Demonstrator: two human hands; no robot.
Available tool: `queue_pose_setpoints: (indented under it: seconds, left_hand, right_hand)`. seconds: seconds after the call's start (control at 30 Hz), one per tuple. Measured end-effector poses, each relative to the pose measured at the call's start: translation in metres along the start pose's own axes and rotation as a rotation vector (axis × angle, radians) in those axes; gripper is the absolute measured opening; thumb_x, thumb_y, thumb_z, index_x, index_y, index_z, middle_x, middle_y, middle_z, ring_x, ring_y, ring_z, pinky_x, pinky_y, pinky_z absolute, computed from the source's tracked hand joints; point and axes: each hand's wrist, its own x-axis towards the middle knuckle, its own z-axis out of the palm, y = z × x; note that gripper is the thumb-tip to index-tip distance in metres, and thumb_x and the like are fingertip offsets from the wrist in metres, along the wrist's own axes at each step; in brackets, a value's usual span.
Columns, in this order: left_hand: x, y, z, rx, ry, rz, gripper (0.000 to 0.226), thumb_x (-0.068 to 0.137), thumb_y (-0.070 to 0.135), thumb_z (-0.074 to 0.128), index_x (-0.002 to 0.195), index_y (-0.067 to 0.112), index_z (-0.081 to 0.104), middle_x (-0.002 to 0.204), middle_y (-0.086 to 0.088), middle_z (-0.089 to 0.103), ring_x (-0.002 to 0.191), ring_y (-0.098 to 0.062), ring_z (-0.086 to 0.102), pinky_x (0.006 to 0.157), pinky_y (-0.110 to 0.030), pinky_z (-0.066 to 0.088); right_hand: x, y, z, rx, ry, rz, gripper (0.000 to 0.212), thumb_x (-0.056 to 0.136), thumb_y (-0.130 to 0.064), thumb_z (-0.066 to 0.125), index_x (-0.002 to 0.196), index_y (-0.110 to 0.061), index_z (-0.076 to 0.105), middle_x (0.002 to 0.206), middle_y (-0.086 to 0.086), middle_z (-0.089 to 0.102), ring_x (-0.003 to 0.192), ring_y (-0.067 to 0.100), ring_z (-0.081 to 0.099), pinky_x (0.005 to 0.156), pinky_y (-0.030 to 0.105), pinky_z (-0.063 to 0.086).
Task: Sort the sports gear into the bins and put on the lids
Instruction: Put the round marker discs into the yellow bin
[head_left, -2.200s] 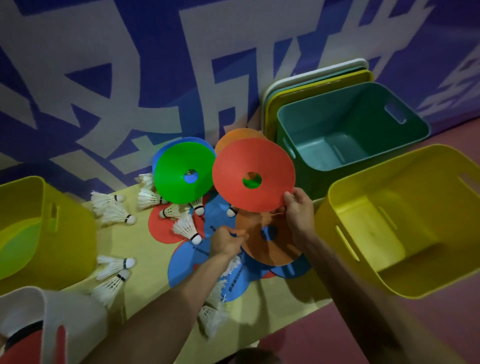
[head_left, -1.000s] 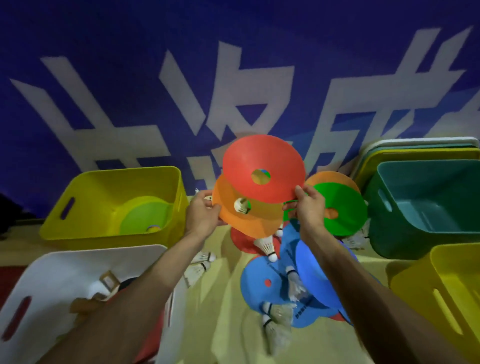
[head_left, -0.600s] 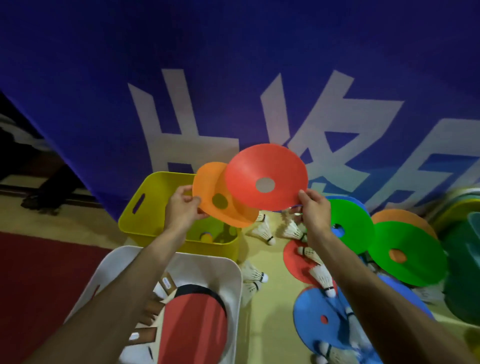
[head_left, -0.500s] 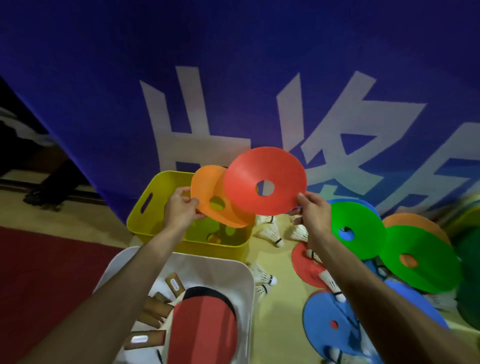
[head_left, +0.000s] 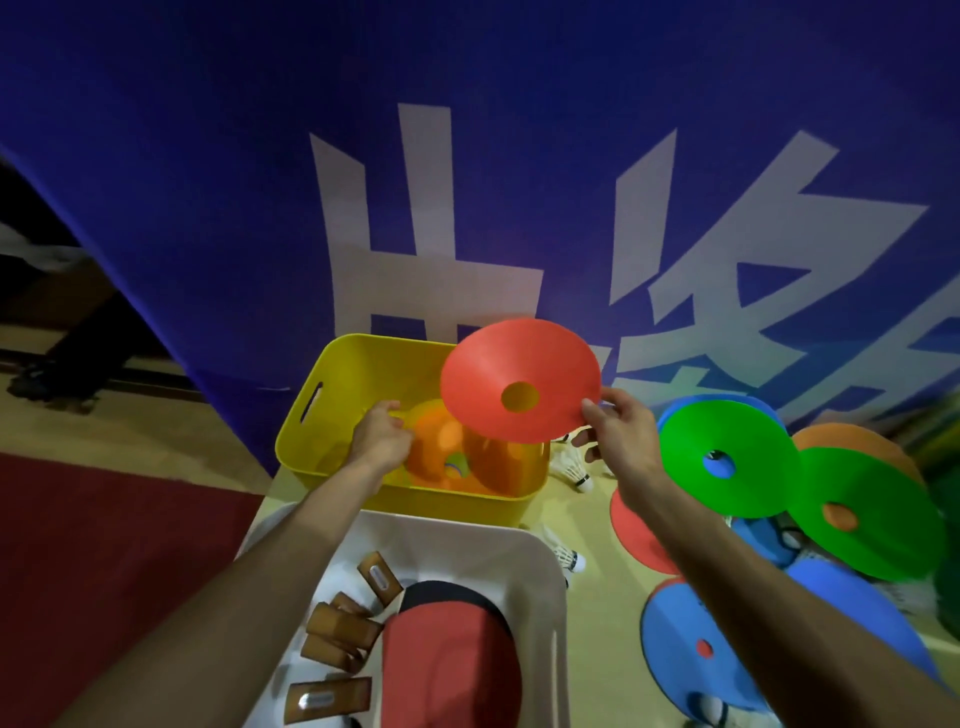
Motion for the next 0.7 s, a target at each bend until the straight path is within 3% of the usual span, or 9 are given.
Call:
queue_pose_setpoints:
  seconds: [0.43, 0.6, 0.7]
  left_hand:
    - [-0.026, 0.006, -0.050, -0.212, 0.072, 0.161, 0.026, 0.091, 0.006, 0.053, 0.109, 0.024, 0.057, 0.101, 0.001, 0.062, 0.103, -0.026, 0.063, 0.096, -0.048, 0.049]
    - [-0.045, 0.008, -0.061, -0.230, 0.074, 0.193, 0.027, 0.091, 0.007, 0.053, 0.111, 0.024, 0.059, 0.109, -0.002, 0.065, 0.101, -0.022, 0.064, 0.095, -0.046, 0.051]
    - [-0.056, 0.009, -0.054, -0.266, 0.012, 0.192, 0.027, 0.090, 0.004, 0.056, 0.109, 0.022, 0.059, 0.108, -0.004, 0.065, 0.102, -0.023, 0.064, 0.098, -0.045, 0.049]
  right_hand:
    - [-0.005, 0.000, 0.056, -0.273, -0.159, 0.023, 0.041, 0.096, -0.023, 0.055, 0.135, -0.010, 0.048, 0.076, 0.010, 0.066, 0.053, 0.018, 0.059, 0.043, 0.028, 0.042]
    - [-0.010, 0.004, 0.067, -0.373, -0.210, 0.048, 0.047, 0.096, -0.034, 0.053, 0.135, -0.008, 0.046, 0.079, 0.009, 0.065, 0.053, 0.018, 0.056, 0.045, 0.027, 0.043]
    - [-0.011, 0.007, 0.060, -0.431, -0.218, 0.070, 0.040, 0.095, -0.026, 0.056, 0.129, -0.008, 0.050, 0.081, 0.009, 0.066, 0.055, 0.018, 0.057, 0.045, 0.027, 0.043]
